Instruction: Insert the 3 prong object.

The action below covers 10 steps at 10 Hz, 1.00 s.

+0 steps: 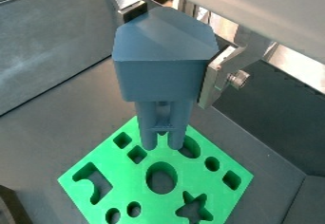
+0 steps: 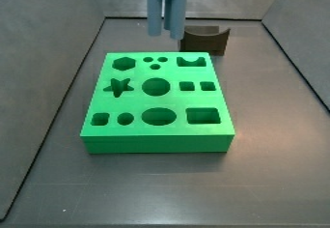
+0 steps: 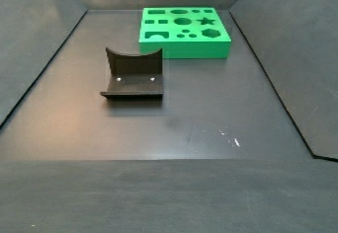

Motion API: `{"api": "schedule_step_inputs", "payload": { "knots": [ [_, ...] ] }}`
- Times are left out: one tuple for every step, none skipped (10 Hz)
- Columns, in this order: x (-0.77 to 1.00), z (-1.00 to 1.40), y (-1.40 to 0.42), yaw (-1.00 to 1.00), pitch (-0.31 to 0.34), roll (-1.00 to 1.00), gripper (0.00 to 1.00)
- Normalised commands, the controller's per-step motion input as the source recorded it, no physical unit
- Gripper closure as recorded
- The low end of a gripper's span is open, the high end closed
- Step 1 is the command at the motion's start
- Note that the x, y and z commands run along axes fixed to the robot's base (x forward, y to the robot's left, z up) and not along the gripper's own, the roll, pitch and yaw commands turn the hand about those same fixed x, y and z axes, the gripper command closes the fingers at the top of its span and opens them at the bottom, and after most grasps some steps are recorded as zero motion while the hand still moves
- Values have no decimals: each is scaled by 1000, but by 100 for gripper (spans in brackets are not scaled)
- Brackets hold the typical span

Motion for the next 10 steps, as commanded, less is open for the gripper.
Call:
{"api": "schedule_step_inputs", "payload": {
  "knots": [
    [74, -511, 574, -483, 7, 0, 100],
    [0, -517, 780, -257, 0, 0, 100],
    [0, -566, 960, -51, 0, 0, 100],
    [0, -689, 997, -17, -26, 14, 100],
    [177, -754, 646, -334, 0, 49, 100],
    [211, -589, 0, -974, 0, 44, 100],
    [206, -586, 0, -963, 0, 76, 100],
    [166, -549, 26, -943, 0, 76, 100],
    [0, -377, 86, -943, 0, 46, 100],
    [-71, -243, 0, -989, 0, 70, 100]
  ]
}}
